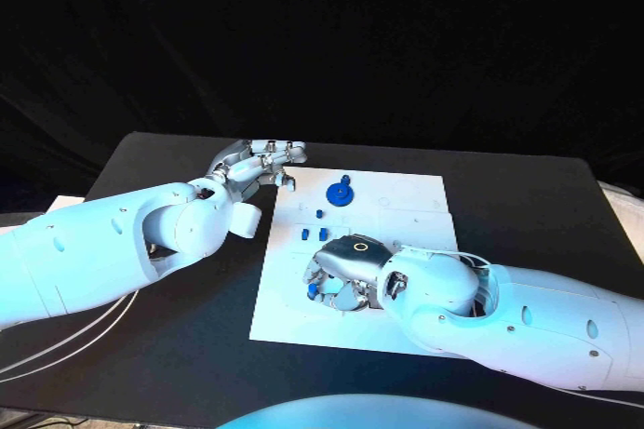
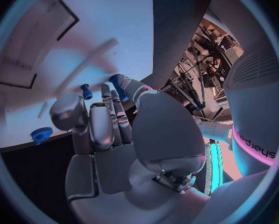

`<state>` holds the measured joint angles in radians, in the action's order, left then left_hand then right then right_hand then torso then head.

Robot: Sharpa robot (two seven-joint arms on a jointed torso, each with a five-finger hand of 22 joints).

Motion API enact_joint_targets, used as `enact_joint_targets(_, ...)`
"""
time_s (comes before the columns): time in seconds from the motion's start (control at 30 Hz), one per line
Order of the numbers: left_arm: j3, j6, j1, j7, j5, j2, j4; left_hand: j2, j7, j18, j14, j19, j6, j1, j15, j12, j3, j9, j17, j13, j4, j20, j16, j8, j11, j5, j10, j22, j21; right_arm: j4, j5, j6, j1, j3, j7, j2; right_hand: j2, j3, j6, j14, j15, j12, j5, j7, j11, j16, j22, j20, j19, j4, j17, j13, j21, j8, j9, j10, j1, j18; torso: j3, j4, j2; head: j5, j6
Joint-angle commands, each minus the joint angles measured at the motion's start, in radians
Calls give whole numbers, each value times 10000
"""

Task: Assemble the parts on the task board

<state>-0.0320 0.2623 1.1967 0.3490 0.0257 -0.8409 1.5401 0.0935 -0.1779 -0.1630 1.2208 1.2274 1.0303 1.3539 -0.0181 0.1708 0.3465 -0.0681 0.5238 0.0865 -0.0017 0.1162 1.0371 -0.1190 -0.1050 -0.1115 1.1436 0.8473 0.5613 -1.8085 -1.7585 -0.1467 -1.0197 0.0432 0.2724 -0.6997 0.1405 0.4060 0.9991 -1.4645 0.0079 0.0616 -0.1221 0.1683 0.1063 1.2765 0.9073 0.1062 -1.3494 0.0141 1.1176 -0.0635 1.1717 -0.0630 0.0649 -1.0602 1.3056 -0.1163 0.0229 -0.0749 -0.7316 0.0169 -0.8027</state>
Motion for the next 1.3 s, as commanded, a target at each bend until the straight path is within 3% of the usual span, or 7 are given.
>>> enact_joint_targets(0.03,7,-188,1,15,-26,11,17,-6,-13,-186,-41,54,-59,98,-5,48,-81,4,-5,-16,2,7,37,-32,10,-39,-70,-11,-58,-28,-26,-473,3,-2,230,-55,179,-410,-411,-122,117,32,71,141,109,-279,-418,58,120,94,-375,8,-308,29,-20,390,-140,-137,-4,1,0,-17,4)
enact_joint_targets(0.37,7,-206,0,-30,-26,-2,-9,-25,-17,-187,-46,61,-77,111,-8,65,-100,4,-20,-19,8,10,45,-35,6,-42,-93,-18,-68,-842,622,-2212,-128,-87,-170,-1172,-166,-2194,-420,-205,121,502,181,158,108,-349,-574,85,-91,335,-496,-57,-496,-52,52,479,299,-143,-2,11,5,-149,75)
enact_joint_targets(0.6,6,-225,-1,-77,-26,-37,0,-25,-17,-187,-46,61,-77,111,-8,65,-100,4,-20,-19,8,10,45,-35,6,-42,-93,-18,-68,-1545,2949,-2286,-734,-157,11,-2730,-483,-2341,50,-388,-30,1135,-401,42,-100,162,302,-21,-443,415,140,-168,110,-135,85,-709,469,12,8,90,8,-343,138)
enact_joint_targets(0.83,4,-233,-2,-89,-26,-18,-13,-32,-15,-188,-56,62,-80,127,-7,70,-100,3,-46,-20,1,10,36,-37,7,-44,-100,-20,-71,-1987,4756,-2005,-1099,-76,786,-4308,-440,-2795,508,-697,-455,2573,-1316,-417,-666,1338,2352,-372,-1088,1030,1764,-1107,1507,-303,124,-2944,-244,361,31,260,26,-658,275)
enact_joint_targets(0.9,4,-232,-3,-88,-26,-14,-3,-32,-15,-188,-56,62,-80,127,-7,70,-100,3,-46,-20,1,10,36,-37,7,-44,-100,-20,-71,-2019,4818,-1924,-1115,-1,1079,-4658,-410,-3083,774,-701,-615,3864,-1900,-584,-851,1445,2714,-521,-1178,1264,1874,-2265,1761,-473,186,-3479,-536,424,39,298,25,-728,306)
enact_joint_targets(1.07,3,-236,-39,-87,-26,-12,2,-32,-15,-188,-56,62,-80,127,-7,70,-100,3,-46,-20,1,10,36,-37,7,-44,-100,-20,-71,-2168,3909,-1656,-1092,156,1798,-5271,-697,-3889,800,-719,-718,11229,-2134,-806,-874,1778,3158,-660,-1189,1671,2279,-10470,2092,-765,413,-3416,-449,485,21,422,23,-838,343)
enact_joint_targets(1.3,3,-254,-148,-86,-26,-1,-15,-32,-15,-188,-56,62,-80,127,-7,70,-100,3,-46,-20,1,10,36,-37,7,-44,-100,-20,-71,-2304,2857,-865,-1026,316,2681,-5507,-800,-4597,675,-818,-641,12921,-1855,-673,-881,2211,3671,-620,-1299,2184,3044,-12577,2398,-933,603,-3815,-716,572,21,508,71,-867,305)
